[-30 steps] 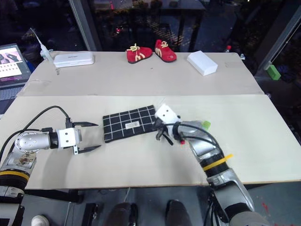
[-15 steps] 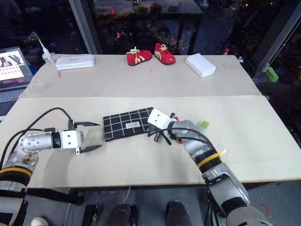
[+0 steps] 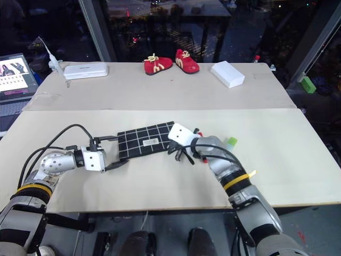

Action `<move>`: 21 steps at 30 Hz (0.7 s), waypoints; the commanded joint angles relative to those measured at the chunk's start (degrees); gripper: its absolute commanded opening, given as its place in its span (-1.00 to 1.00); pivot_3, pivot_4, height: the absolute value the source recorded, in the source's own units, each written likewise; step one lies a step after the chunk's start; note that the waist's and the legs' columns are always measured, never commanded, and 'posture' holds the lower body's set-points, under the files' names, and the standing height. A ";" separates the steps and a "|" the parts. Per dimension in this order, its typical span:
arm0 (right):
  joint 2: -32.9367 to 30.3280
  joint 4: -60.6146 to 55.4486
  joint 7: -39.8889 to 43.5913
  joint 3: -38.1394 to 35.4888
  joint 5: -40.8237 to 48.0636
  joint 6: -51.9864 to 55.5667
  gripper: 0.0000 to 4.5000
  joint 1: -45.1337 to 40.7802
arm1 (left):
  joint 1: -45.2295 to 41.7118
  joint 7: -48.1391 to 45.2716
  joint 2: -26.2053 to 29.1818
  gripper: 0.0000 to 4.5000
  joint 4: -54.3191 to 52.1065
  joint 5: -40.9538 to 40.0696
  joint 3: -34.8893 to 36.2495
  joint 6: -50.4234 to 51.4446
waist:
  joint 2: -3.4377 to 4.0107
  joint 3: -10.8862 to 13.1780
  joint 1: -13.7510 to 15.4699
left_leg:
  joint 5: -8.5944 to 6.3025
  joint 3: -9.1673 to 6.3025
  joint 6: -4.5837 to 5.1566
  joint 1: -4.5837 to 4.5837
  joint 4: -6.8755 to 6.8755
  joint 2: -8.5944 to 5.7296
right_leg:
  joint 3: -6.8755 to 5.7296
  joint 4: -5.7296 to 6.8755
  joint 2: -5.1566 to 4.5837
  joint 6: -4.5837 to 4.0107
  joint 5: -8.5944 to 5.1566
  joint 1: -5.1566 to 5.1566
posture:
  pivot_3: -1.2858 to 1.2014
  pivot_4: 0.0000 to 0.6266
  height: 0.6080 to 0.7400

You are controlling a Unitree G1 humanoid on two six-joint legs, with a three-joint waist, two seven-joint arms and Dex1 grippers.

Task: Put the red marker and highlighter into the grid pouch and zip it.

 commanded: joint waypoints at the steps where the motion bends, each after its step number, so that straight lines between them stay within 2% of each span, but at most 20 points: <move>1: -0.34 -0.36 0.22 -1.03 -0.33 0.70 -0.99 0.77 | -1.44 2.33 -0.66 1.00 2.78 2.46 -1.66 -1.69 | 0.00 0.00 0.03 | 0.00 0.00 0.00 0.00 0.00 0.00 | 0.00 0.00 0.00 0.00 0.00 0.00 | 0.03 -0.52 1.00; 13: -1.12 -1.71 0.47 -2.07 -0.31 1.62 -0.99 2.09 | -5.40 2.75 -4.09 1.00 6.90 2.45 -4.38 -4.98 | -0.01 -0.01 0.29 | 0.00 0.00 0.00 -0.04 0.00 -0.02 | -0.02 -0.03 -0.02 0.01 0.00 0.01 | 0.03 -0.52 1.00; 16: -1.02 -1.77 0.50 -2.20 -0.22 1.78 -1.00 2.04 | -5.78 1.36 -4.13 0.68 7.75 1.65 -4.52 -4.79 | -0.01 0.00 0.19 | 0.00 0.00 0.01 -0.04 0.00 -0.02 | -0.03 -0.03 -0.01 0.01 -0.01 0.00 | 0.03 -0.52 1.00; 18: -1.06 -1.92 0.47 -2.25 -0.23 1.89 -1.00 2.21 | -5.75 0.25 -3.98 0.32 8.14 0.87 -4.38 -4.84 | -0.01 -0.01 0.17 | 0.00 0.00 0.01 -0.04 0.00 -0.01 | -0.03 -0.03 0.00 0.01 -0.01 -0.01 | 0.03 -0.52 1.00; 19: -1.12 -1.91 0.47 -2.28 -0.23 1.88 -1.00 2.28 | -5.71 -0.40 -3.87 0.24 8.30 0.31 -4.24 -4.86 | -0.01 0.00 0.16 | 0.00 0.00 0.01 -0.04 0.00 -0.01 | -0.03 -0.02 0.00 0.01 -0.01 -0.01 | 0.03 -0.52 1.00; 20: -1.17 -1.90 0.48 -2.32 -0.23 1.88 -1.00 2.34 | -5.70 -0.89 -3.79 0.03 8.41 -0.13 -4.12 -4.87 | -0.01 0.00 0.12 | 0.00 0.00 0.00 -0.04 0.00 -0.01 | -0.03 -0.03 0.00 0.01 0.00 -0.01 | 0.03 -0.52 1.00; 21: -1.20 -1.88 0.48 -2.34 -0.23 1.89 -1.00 2.36 | -5.71 -1.30 -3.76 -0.09 8.50 -0.48 -4.03 -4.88 | -0.01 0.00 0.07 | 0.00 0.00 0.00 -0.05 0.00 -0.01 | -0.03 -0.03 0.00 0.01 -0.01 -0.02 | 0.03 -0.52 1.00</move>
